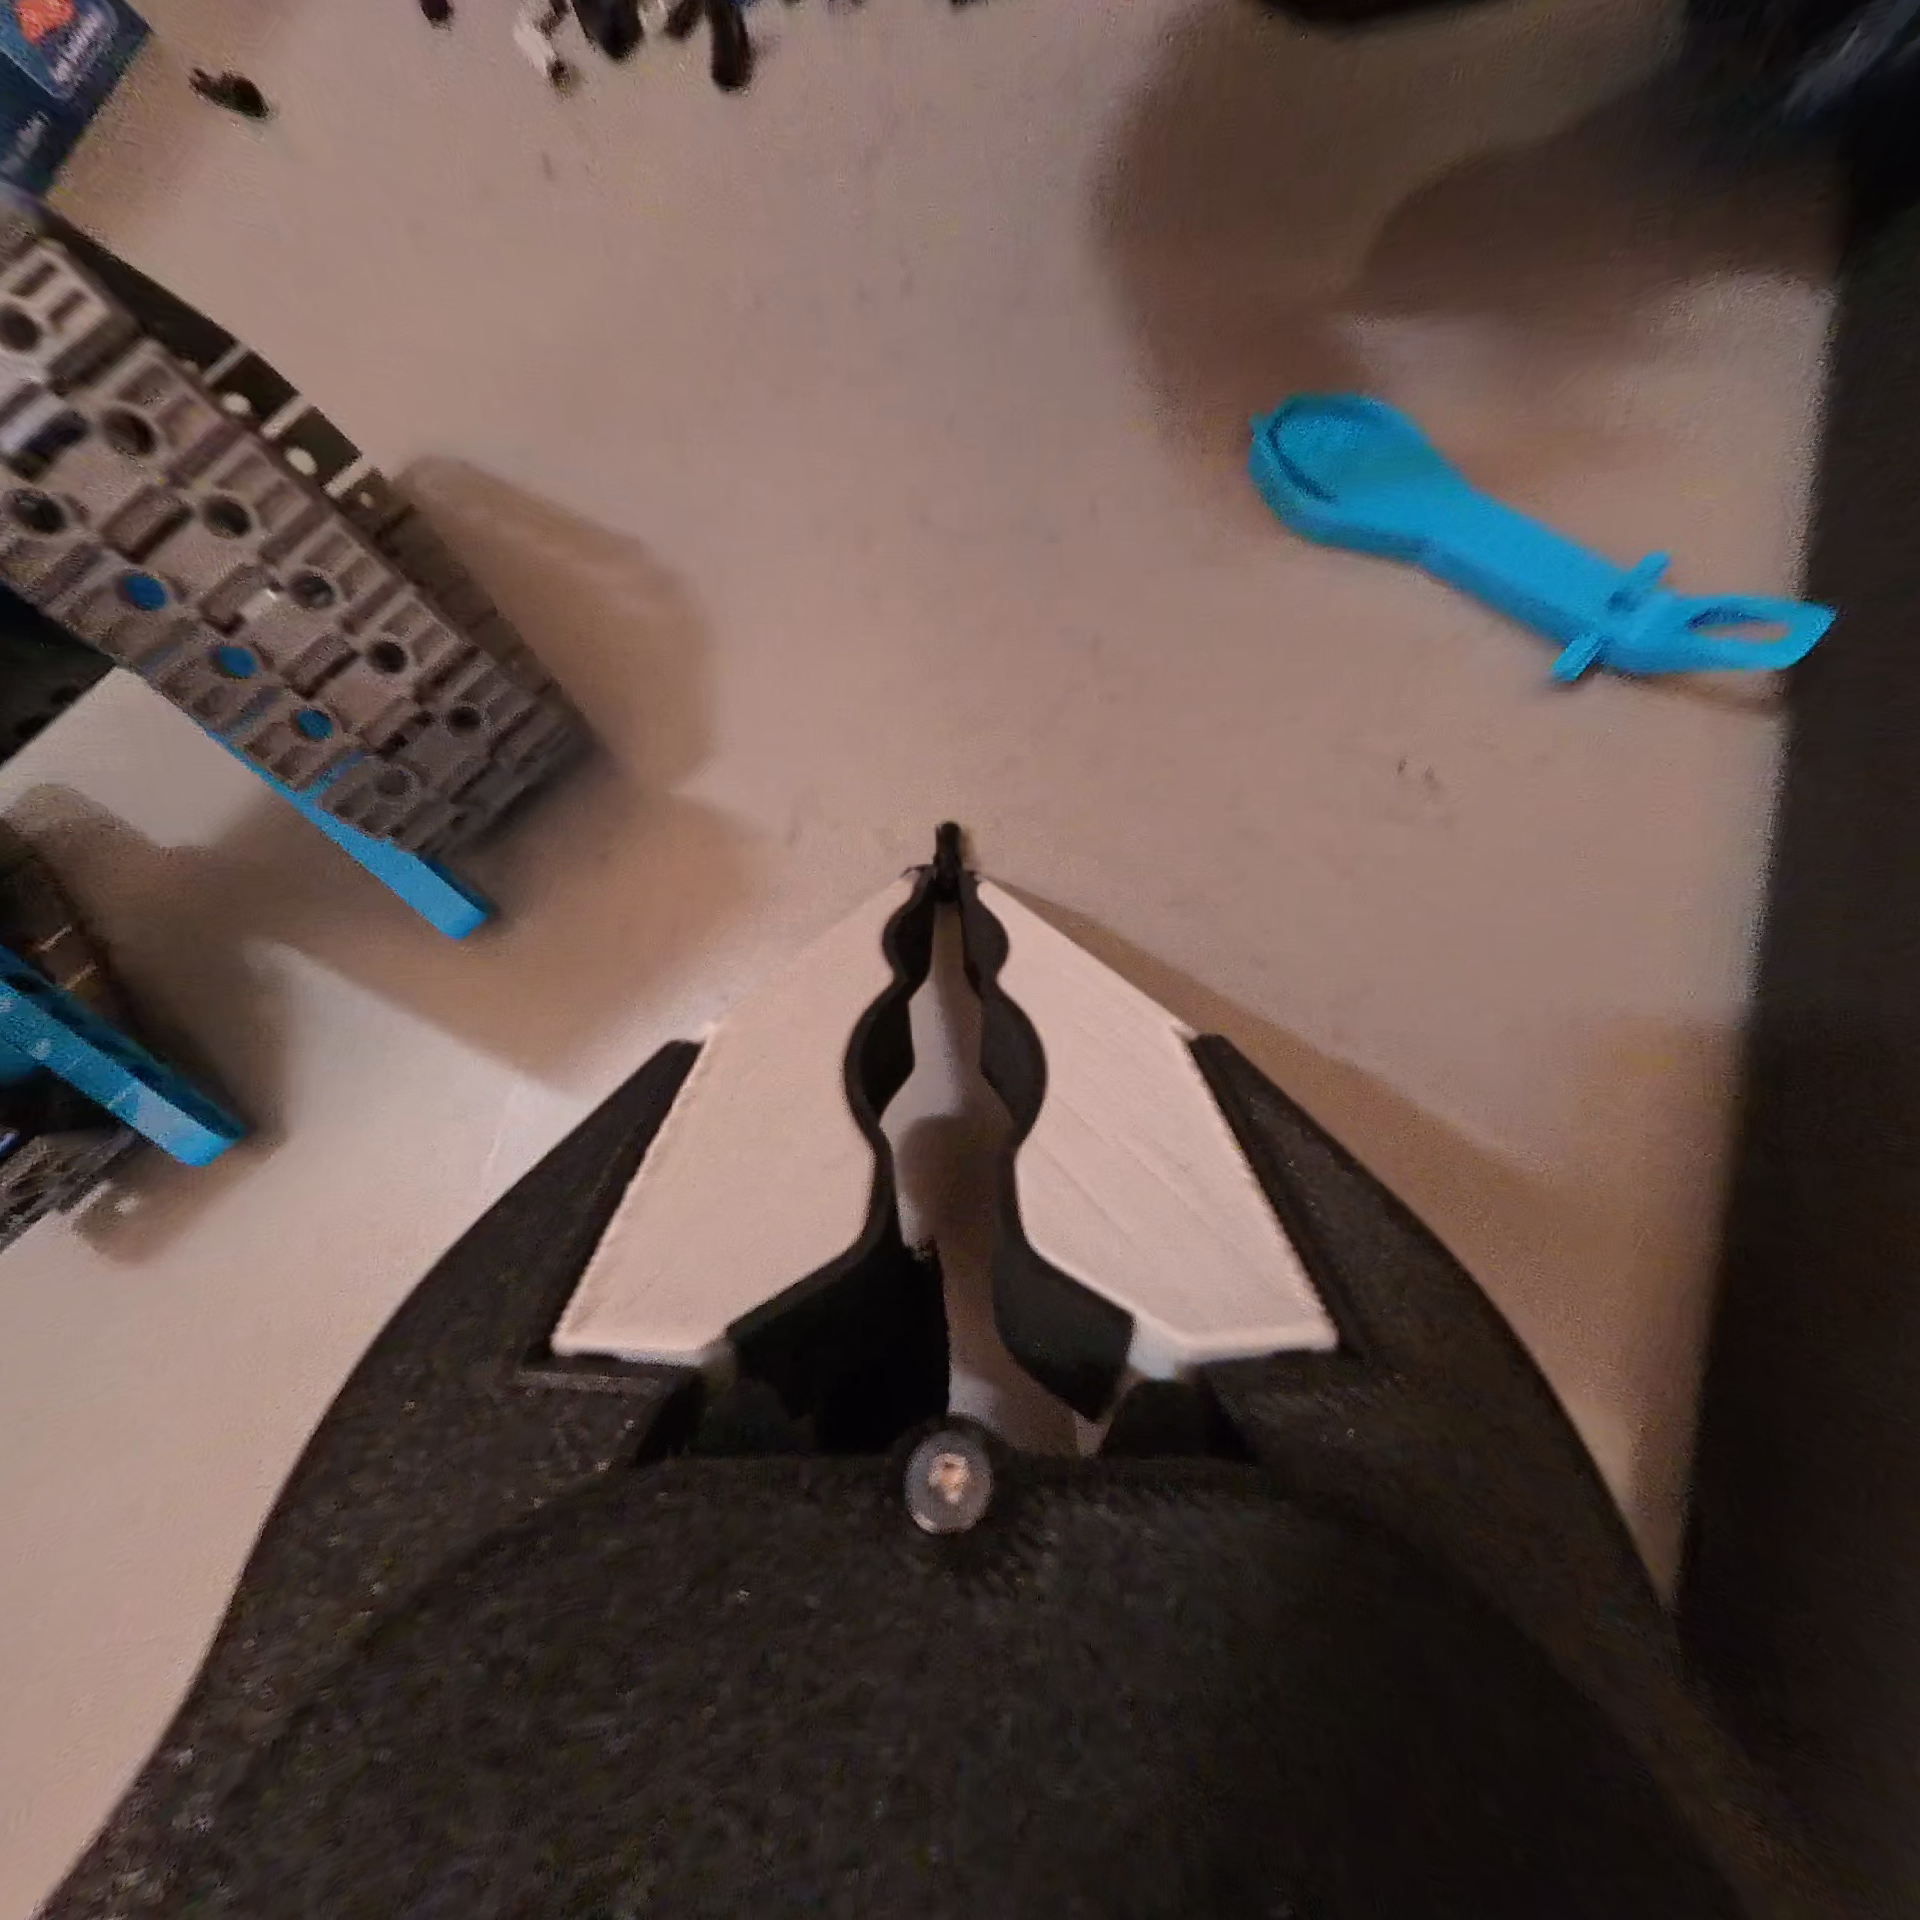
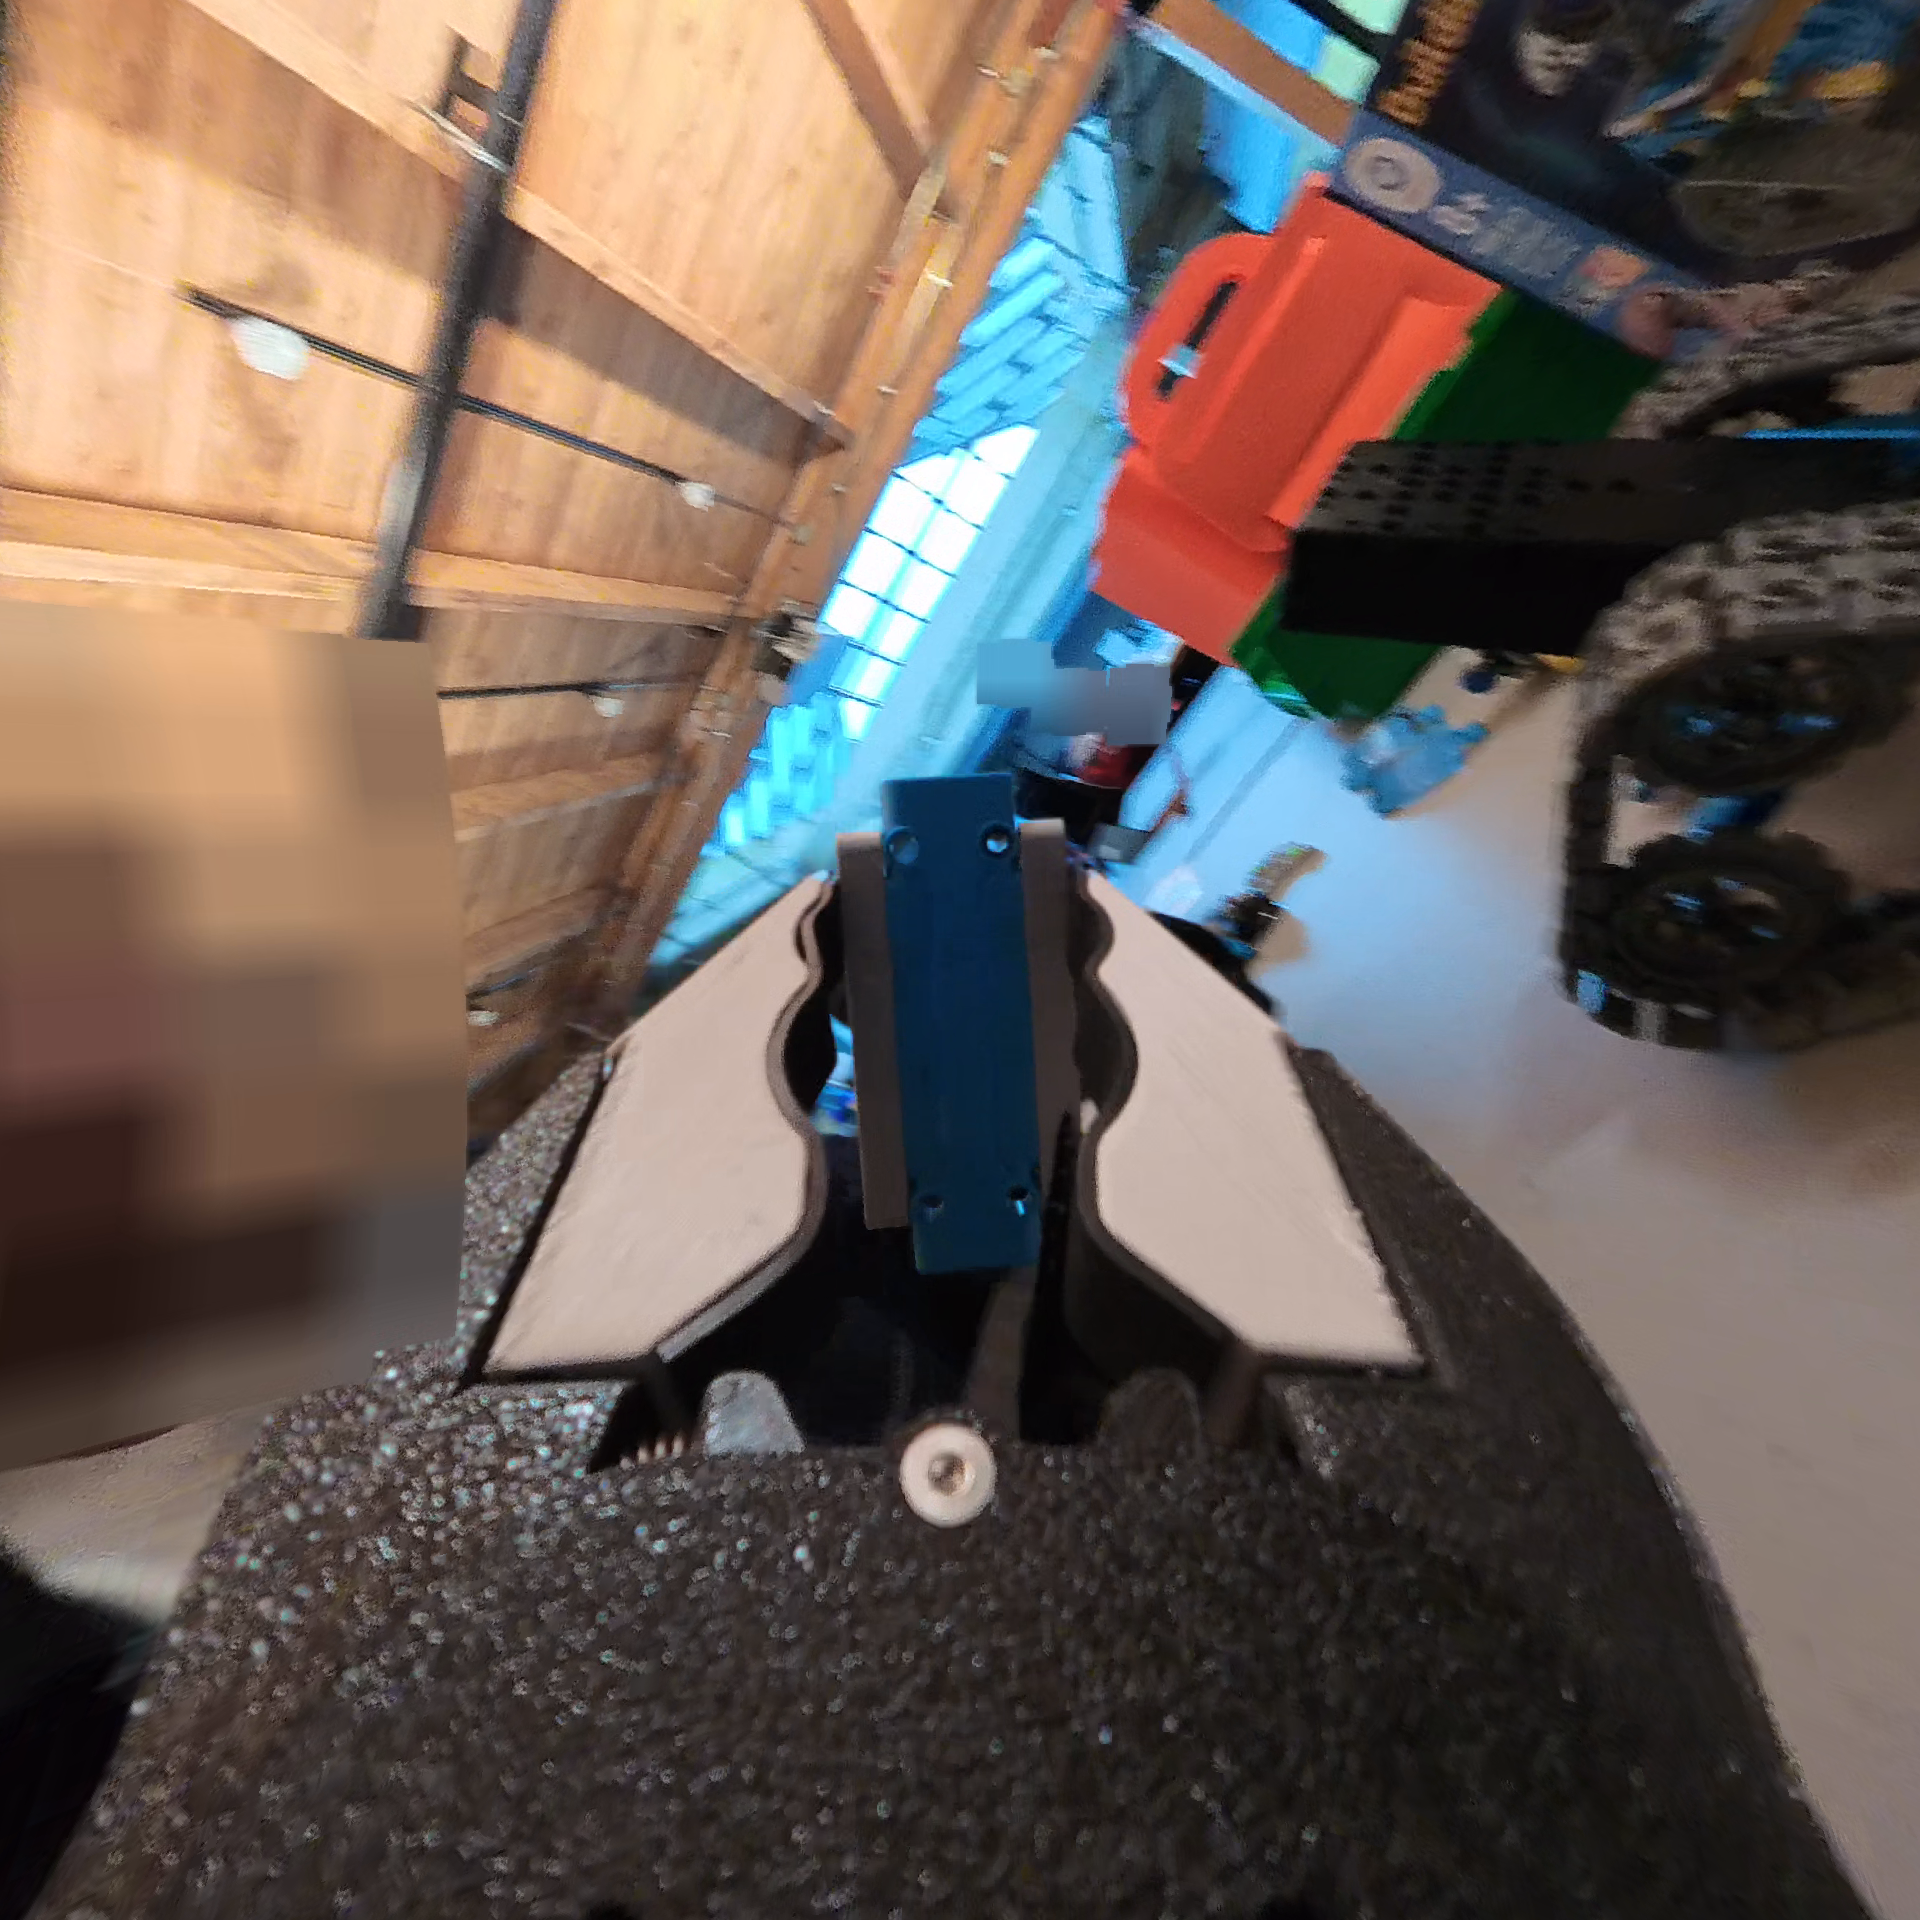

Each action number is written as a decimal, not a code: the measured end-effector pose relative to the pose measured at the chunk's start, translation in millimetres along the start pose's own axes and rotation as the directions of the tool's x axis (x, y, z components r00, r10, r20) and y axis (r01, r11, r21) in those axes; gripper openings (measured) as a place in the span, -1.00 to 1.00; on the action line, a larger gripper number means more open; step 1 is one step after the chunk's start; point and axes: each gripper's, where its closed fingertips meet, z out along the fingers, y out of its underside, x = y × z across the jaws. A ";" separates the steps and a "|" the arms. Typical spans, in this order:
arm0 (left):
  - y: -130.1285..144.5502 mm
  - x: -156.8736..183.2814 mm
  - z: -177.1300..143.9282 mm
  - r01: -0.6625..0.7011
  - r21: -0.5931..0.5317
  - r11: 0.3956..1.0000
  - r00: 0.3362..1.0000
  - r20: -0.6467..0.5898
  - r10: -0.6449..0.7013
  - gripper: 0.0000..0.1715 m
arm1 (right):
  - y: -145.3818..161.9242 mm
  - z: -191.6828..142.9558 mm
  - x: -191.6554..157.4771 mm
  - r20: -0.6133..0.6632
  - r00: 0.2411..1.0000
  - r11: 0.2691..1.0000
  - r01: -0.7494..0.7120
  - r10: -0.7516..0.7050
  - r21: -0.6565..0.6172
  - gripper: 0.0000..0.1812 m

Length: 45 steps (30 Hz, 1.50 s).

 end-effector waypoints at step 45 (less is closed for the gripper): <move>-97.2 -26.1 -82.9 -0.155 0.534 0.831 0.952 0.305 -0.019 -0.98 | -27.0 -20.4 -0.6 -0.074 0.993 0.981 0.099 -0.088 0.166 -0.56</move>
